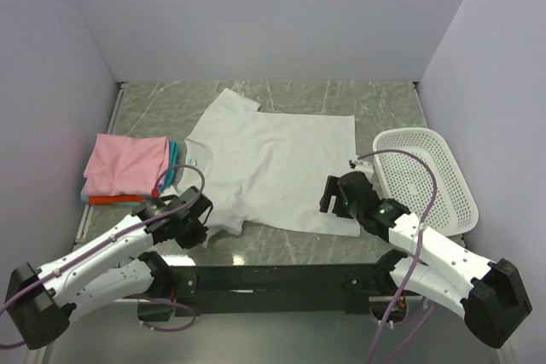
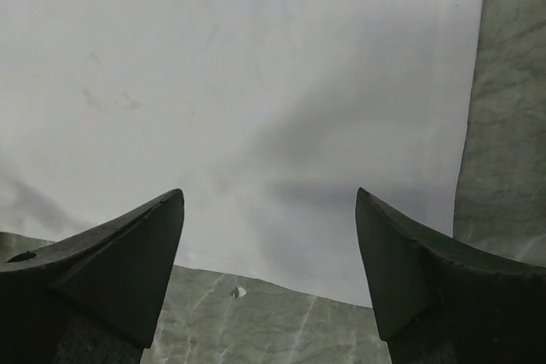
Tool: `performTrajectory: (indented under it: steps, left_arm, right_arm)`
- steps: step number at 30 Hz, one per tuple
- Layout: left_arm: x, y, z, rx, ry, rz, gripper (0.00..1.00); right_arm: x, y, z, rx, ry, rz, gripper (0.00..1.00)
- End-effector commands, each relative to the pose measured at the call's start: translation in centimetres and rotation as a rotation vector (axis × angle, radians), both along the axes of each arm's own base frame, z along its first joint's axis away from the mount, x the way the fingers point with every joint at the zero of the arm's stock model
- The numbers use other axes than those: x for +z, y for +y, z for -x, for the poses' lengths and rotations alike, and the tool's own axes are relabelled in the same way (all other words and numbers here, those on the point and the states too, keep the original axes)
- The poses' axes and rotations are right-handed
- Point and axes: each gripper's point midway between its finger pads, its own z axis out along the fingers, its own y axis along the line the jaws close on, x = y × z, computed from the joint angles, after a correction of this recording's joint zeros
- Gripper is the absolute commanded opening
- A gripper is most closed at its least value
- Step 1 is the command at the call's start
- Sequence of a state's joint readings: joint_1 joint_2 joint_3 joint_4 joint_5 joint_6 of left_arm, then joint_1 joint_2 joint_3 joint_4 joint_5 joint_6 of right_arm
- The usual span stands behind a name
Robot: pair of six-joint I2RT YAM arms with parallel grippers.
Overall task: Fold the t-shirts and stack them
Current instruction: Flatten the tshirt out
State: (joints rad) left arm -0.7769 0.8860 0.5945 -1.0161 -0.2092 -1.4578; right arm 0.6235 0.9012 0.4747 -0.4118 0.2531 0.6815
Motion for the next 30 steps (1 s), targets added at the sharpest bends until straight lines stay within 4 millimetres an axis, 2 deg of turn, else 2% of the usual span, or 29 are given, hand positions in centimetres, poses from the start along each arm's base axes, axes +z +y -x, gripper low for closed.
performTrajectory:
  steps: [1,3,4,8,10,11,12,14,15,17,18,20,22,23,24,26,27,28,29,30]
  left_arm:
    - [1.9,1.9,1.0,0.026,0.000,-0.051,0.17]
    - [2.0,1.5,1.2,-0.010,-0.001,-0.028,0.27]
    - [2.0,1.2,1.1,-0.020,-0.006,-0.009,0.26]
    - [3.4,3.3,1.7,0.077,0.010,-0.080,0.29]
    - [4.1,3.5,1.4,0.089,-0.019,-0.073,0.38]
    - [4.2,3.7,1.5,0.098,-0.024,-0.076,0.48]
    - [4.3,3.8,1.4,0.106,-0.030,-0.074,0.62]
    - [4.8,3.4,0.9,0.114,-0.065,-0.045,0.81]
    - [5.1,2.9,0.4,0.097,-0.089,-0.024,0.96]
    - [5.3,1.9,-0.3,0.070,-0.128,0.024,0.99]
    - [6.0,0.4,-1.9,0.030,-0.202,0.079,0.99]
    - [6.4,-0.7,-3.3,0.009,-0.266,0.111,0.99]
    - [7.5,-1.9,-5.8,-0.018,-0.369,0.120,0.99]
    - [7.7,-1.6,-6.8,-0.003,-0.411,0.083,0.99]
    - [7.8,-1.4,-7.5,-0.006,-0.431,0.056,1.00]
    - [7.7,-1.2,-9.2,0.016,-0.458,-0.012,0.99]
    - [7.5,-0.4,-10.1,0.055,-0.474,-0.057,0.99]
    - [7.0,-0.7,-11.1,0.061,-0.470,-0.070,0.99]
    - [6.9,-1.1,-12.0,0.051,-0.481,-0.060,0.99]
    - [5.4,-1.3,-12.5,-0.012,-0.431,-0.063,0.99]
  right_arm:
    - [0.7,1.2,-0.4,0.095,-0.037,-0.020,0.87]
    - [1.0,1.9,-0.5,0.139,-0.046,-0.039,0.87]
    - [1.0,2.4,-0.3,0.172,-0.040,-0.051,0.87]
    - [1.5,2.8,-0.4,0.191,-0.047,-0.061,0.87]
    - [1.4,2.8,-0.4,0.191,-0.044,-0.057,0.87]
    - [1.3,2.7,-0.4,0.188,-0.040,-0.051,0.87]
    - [1.2,2.6,-0.3,0.190,-0.037,-0.049,0.87]
    - [1.3,2.6,-0.3,0.191,-0.036,-0.047,0.87]
    - [1.4,2.8,-0.2,0.201,-0.033,-0.051,0.87]
    - [2.0,3.5,-0.1,0.233,-0.050,-0.081,0.87]
    - [2.4,4.3,0.3,0.278,-0.050,-0.116,0.88]
    - [3.9,6.2,0.7,0.373,-0.099,-0.204,0.88]
    - [5.4,8.9,2.6,0.506,-0.119,-0.310,0.88]
    - [6.5,10.2,2.9,0.552,-0.156,-0.338,0.88]
    - [7.2,12.2,4.9,0.646,-0.166,-0.351,0.88]
    - [8.1,14.5,5.8,0.716,-0.216,-0.322,0.89]
    - [8.3,15.5,6.5,0.753,-0.216,-0.319,0.89]
    - [8.0,17.3,7.8,0.810,-0.183,-0.319,0.89]
    - [8.4,18.6,8.0,0.830,-0.195,-0.343,0.87]
    - [7.8,20.1,8.7,0.864,-0.175,-0.343,0.86]
